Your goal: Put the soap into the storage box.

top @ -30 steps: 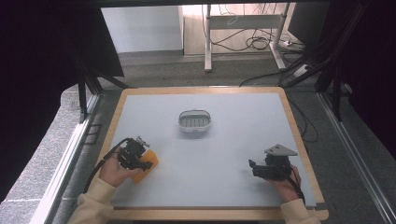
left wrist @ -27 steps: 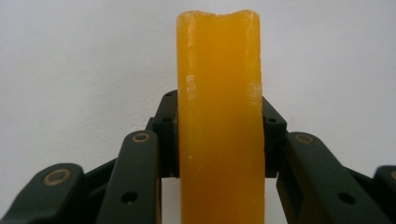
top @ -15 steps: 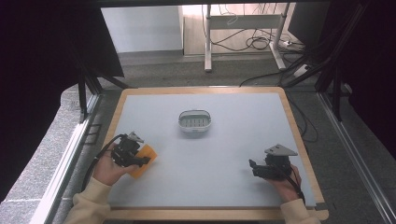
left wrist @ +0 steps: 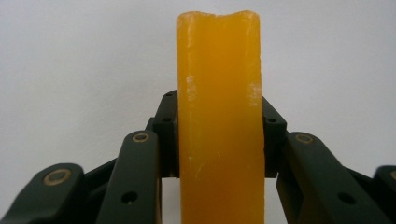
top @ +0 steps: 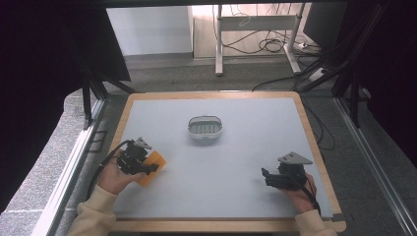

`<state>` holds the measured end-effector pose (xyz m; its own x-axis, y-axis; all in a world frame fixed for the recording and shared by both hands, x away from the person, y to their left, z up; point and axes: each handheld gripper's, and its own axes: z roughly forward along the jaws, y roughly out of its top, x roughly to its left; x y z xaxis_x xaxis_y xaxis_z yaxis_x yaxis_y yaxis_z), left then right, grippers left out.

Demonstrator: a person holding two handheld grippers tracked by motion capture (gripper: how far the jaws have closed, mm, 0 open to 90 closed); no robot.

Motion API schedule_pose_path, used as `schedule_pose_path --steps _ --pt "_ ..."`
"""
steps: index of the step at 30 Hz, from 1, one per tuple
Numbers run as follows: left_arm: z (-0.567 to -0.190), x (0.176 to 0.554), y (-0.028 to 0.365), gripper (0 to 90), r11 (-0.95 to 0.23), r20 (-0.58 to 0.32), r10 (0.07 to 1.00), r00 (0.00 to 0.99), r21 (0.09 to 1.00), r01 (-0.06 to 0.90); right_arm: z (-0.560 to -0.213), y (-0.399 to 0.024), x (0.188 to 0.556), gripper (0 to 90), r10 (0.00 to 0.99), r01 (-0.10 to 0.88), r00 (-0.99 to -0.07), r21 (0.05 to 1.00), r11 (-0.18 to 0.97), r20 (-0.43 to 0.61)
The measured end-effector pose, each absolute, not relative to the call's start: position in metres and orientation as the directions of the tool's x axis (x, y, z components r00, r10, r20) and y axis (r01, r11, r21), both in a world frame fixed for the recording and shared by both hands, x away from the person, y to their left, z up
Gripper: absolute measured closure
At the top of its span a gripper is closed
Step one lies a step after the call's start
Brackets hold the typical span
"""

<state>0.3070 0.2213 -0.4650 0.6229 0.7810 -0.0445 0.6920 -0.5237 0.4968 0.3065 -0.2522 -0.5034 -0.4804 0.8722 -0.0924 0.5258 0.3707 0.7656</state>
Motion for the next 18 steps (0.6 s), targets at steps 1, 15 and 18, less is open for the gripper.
schedule_pose_path --steps 1,15,18 --pt "-0.465 0.307 0.221 61.9 -0.522 -0.045 0.782 0.621 0.497 0.693 -0.504 -0.252 0.307 16.2 0.872 0.524 -0.481 0.767 0.370 -0.092" --pt "-0.466 0.320 0.220 62.0 -0.526 -0.057 0.775 0.629 0.495 0.692 -0.501 -0.249 0.303 16.2 0.852 0.498 -0.514 0.774 0.391 -0.099" --pt "-0.465 0.323 0.219 61.9 -0.524 -0.066 0.770 0.635 0.503 0.688 -0.501 -0.249 0.303 16.2 0.854 0.501 -0.511 0.773 0.389 -0.099"
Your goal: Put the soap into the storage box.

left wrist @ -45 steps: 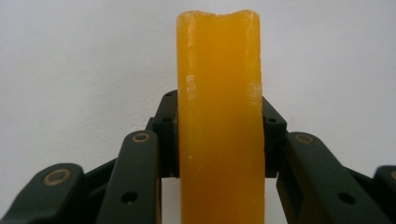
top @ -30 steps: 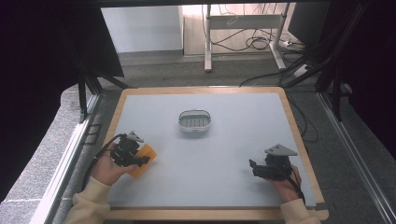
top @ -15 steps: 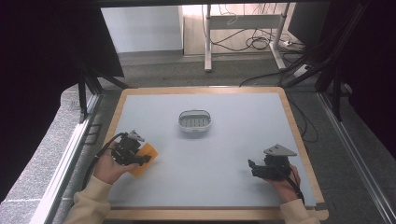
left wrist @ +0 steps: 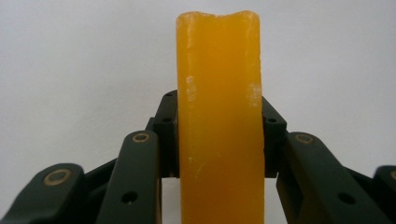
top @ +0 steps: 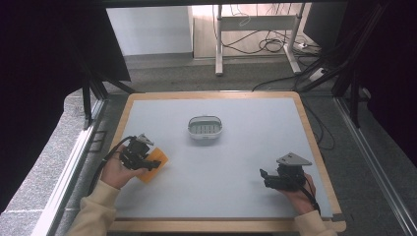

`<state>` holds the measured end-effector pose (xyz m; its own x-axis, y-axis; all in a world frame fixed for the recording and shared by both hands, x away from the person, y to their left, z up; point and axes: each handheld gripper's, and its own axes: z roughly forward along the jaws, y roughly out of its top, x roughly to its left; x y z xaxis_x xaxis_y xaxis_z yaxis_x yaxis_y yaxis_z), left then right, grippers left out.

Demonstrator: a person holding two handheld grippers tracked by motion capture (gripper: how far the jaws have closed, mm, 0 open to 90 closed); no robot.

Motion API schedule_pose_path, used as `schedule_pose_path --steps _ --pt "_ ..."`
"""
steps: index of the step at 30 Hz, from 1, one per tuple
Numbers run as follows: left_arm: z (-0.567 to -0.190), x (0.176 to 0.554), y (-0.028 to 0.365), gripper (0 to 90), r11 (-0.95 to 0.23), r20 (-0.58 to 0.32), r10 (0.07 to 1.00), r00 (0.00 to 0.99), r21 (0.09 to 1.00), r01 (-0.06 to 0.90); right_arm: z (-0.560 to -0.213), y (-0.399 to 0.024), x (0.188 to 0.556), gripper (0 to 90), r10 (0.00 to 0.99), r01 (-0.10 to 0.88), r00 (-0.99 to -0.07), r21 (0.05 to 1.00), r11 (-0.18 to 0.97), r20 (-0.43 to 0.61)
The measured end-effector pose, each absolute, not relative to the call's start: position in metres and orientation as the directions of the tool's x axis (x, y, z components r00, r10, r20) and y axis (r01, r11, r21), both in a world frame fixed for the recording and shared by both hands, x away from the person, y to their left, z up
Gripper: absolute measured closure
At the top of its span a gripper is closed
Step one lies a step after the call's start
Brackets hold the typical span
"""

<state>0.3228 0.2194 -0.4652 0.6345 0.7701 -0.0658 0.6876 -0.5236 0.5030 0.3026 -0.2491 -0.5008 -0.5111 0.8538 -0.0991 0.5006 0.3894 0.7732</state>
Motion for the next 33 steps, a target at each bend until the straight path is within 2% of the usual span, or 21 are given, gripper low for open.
schedule_pose_path --steps 33 --pt "-0.440 0.337 0.191 62.0 -0.601 -0.008 0.692 0.722 0.548 0.582 -0.503 -0.251 0.303 15.6 0.860 0.514 -0.499 0.763 0.391 -0.104"
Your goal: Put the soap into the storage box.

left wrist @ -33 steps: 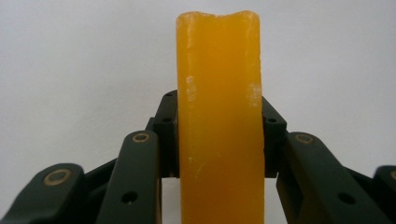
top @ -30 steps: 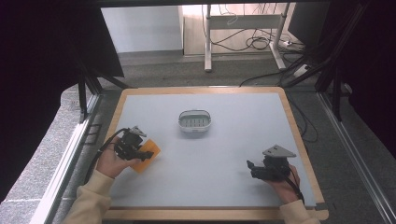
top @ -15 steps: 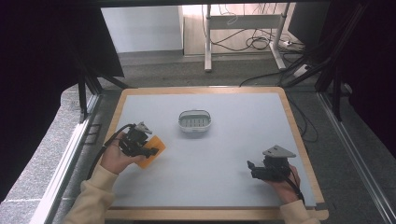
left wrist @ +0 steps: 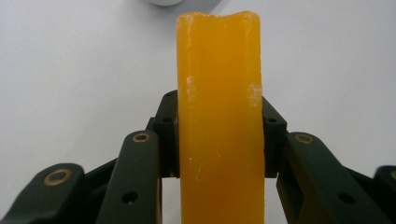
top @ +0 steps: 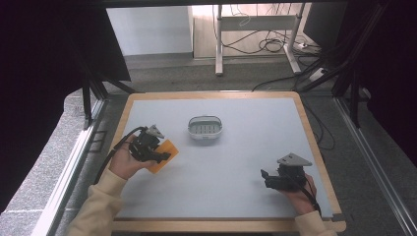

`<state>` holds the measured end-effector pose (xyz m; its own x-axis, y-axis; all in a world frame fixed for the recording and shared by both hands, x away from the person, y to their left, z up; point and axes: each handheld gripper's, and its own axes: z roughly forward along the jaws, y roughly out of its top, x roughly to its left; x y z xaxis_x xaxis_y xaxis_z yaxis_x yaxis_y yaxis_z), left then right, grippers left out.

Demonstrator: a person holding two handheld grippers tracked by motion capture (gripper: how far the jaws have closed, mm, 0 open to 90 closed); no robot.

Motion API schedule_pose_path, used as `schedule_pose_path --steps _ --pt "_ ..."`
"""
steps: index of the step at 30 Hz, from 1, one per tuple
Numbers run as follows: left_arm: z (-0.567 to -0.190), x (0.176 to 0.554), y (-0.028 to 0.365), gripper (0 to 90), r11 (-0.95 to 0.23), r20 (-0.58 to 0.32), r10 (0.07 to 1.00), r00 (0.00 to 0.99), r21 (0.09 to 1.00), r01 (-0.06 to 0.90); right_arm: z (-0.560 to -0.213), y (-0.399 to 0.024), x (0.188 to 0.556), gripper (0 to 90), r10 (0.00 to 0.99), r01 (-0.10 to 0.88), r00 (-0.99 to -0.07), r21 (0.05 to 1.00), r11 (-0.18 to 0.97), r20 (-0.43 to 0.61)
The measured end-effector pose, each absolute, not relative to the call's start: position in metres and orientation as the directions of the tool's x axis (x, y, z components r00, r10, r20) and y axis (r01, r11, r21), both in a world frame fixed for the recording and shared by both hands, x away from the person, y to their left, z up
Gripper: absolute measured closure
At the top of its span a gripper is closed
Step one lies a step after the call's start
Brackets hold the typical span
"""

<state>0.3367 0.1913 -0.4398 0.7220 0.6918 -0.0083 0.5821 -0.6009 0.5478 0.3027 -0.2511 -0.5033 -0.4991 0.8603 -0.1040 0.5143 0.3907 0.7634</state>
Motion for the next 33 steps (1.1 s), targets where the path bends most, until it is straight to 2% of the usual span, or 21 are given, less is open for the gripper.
schedule_pose_path --steps 33 --pt "-0.419 0.360 0.171 62.0 -0.665 0.041 0.619 0.785 0.559 0.495 -0.505 -0.252 0.304 15.6 0.866 0.530 -0.488 0.753 0.391 -0.106"
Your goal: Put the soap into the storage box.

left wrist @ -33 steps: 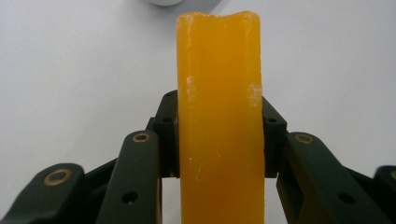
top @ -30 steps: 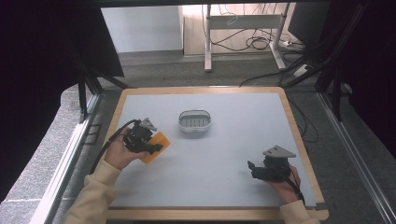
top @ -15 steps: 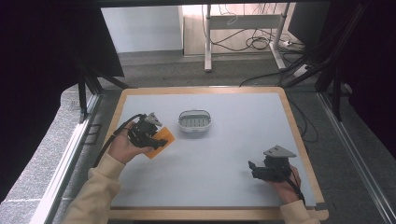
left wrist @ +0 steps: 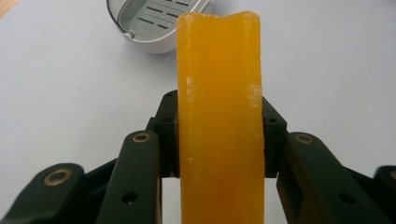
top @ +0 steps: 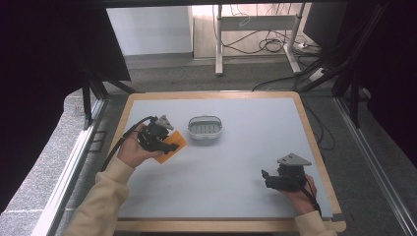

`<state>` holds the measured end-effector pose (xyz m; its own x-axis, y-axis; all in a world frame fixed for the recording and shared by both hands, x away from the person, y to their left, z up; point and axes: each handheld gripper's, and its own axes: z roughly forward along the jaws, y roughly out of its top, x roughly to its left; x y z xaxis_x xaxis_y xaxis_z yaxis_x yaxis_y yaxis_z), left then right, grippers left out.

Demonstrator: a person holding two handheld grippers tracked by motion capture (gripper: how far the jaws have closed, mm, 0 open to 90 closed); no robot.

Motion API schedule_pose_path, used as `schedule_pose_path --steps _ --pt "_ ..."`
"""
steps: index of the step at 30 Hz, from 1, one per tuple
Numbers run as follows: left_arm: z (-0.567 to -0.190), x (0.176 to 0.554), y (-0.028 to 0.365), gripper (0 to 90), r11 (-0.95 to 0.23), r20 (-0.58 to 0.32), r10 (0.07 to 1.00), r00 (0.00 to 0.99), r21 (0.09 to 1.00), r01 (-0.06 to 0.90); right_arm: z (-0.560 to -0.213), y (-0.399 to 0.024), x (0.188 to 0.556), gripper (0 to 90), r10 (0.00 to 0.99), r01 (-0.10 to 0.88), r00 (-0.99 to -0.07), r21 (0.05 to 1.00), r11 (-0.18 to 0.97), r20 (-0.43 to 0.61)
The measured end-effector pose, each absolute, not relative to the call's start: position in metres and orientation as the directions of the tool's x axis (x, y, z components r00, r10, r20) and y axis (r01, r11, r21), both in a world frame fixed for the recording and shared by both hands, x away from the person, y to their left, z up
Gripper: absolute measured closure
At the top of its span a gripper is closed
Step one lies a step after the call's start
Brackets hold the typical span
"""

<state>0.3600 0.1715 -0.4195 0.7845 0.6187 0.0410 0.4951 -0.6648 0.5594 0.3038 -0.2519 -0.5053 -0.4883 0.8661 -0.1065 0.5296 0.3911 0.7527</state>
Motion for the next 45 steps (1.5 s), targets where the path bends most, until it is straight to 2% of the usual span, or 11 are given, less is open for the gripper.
schedule_pose_path --steps 30,45 --pt "-0.407 0.383 0.151 62.0 -0.712 0.083 0.564 0.822 0.553 0.433 -0.507 -0.252 0.304 15.6 0.862 0.525 -0.494 0.751 0.401 -0.115" --pt "-0.396 0.394 0.137 62.0 -0.705 0.070 0.557 0.827 0.566 0.427 -0.507 -0.252 0.304 15.5 0.857 0.519 -0.503 0.752 0.406 -0.116"
